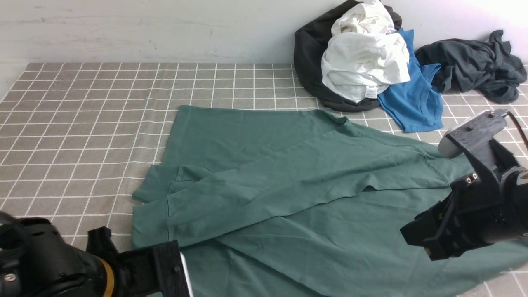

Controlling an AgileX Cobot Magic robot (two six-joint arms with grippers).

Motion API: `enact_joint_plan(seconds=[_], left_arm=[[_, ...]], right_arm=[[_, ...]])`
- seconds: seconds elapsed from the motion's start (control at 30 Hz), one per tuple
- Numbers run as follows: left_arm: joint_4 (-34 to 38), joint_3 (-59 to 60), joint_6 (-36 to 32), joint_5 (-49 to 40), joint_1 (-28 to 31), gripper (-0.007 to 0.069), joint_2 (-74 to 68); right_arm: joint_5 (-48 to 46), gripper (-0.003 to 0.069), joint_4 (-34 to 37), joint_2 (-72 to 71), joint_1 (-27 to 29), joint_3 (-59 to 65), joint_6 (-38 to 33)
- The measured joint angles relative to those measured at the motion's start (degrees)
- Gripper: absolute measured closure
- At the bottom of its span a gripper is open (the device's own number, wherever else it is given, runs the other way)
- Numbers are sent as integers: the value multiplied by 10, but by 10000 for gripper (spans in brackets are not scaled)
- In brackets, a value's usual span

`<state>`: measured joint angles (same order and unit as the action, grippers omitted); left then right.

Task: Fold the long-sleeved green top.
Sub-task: Use both arms simultaneously to clamp the lower edge of the clothing fabric

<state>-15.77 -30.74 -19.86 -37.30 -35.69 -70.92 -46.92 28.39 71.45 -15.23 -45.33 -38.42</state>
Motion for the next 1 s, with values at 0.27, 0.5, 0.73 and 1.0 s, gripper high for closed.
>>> enact_joint_plan(seconds=[0.27,0.5,0.73,1.0], left_arm=[[3,0,59,-78,0,622,116],[10,1,94,-78,0,622,128],[13,1,104,-78,0,622,128],[21,1,104,-78,0,622,128]], right_arm=[[-14,407,-193,4,-1,0,14],[-43,231,-331,57,-1,0,29],[-47,174,-399,168,-1,-1,-26],[-2,301,-407,239,-1,-1,-48]])
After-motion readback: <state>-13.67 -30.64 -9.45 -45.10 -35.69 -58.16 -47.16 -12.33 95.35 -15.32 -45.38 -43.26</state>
